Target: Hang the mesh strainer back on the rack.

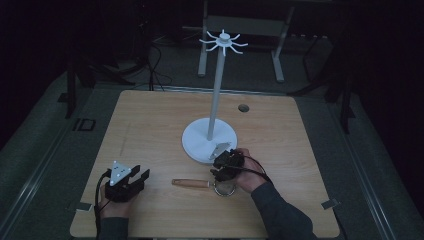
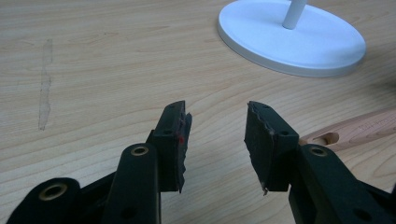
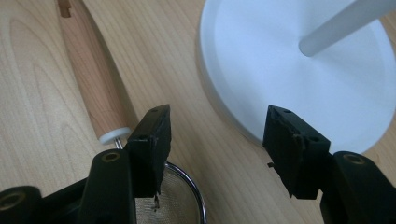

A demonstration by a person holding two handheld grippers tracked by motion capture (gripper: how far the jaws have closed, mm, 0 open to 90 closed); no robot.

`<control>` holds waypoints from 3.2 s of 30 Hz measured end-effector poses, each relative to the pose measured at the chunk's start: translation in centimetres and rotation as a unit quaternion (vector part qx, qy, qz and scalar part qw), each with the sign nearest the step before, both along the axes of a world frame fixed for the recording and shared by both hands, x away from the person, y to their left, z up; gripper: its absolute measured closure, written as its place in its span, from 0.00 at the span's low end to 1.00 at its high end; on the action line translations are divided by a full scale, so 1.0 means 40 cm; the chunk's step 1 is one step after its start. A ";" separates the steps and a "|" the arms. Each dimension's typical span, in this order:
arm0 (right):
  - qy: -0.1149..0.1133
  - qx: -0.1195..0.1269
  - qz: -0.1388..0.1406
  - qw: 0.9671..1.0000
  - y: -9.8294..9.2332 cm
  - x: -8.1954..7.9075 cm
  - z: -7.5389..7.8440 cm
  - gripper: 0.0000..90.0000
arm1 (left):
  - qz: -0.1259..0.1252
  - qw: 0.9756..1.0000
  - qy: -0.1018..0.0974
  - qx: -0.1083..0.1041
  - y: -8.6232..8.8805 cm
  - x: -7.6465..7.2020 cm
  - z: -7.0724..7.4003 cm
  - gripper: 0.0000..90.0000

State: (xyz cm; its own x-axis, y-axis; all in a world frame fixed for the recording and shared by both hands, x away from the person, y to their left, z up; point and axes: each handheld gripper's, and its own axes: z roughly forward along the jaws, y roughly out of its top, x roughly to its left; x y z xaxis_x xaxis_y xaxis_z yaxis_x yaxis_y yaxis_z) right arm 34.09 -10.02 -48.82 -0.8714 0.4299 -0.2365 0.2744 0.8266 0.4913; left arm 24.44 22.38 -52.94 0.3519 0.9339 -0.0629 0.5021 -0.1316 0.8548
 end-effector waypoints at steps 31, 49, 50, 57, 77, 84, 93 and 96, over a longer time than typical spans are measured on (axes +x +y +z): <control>0.036 -0.042 0.092 0.994 0.100 -0.038 -0.033 0.42 | 0.002 1.000 -0.001 0.001 0.003 -0.002 0.002 0.65; 0.107 -0.074 0.103 0.986 0.156 -0.014 -0.090 0.55 | 0.003 1.000 -0.002 0.001 0.005 -0.002 0.002 0.65; 0.107 -0.074 0.103 0.986 0.156 -0.014 -0.090 0.55 | 0.003 1.000 -0.002 0.001 0.005 -0.002 0.002 0.65; 0.143 -0.063 0.103 0.982 0.160 -0.001 -0.090 0.68 | 0.003 1.000 0.000 0.002 0.004 -0.001 0.001 0.65; 0.121 -0.075 0.101 0.985 0.156 -0.018 -0.079 0.76 | 0.004 1.000 0.000 0.003 0.005 -0.001 0.001 0.65; 0.101 -0.027 0.086 0.991 0.129 -0.013 -0.048 0.76 | 0.004 1.000 -0.001 0.003 0.004 -0.001 0.001 0.65; 0.083 0.027 0.059 0.994 0.083 0.001 -0.021 0.76 | 0.005 1.000 0.000 0.003 0.004 0.000 0.001 0.65; 0.079 0.036 0.048 0.995 0.069 0.004 -0.012 0.76 | 0.005 1.000 -0.001 0.003 0.003 0.000 0.001 0.65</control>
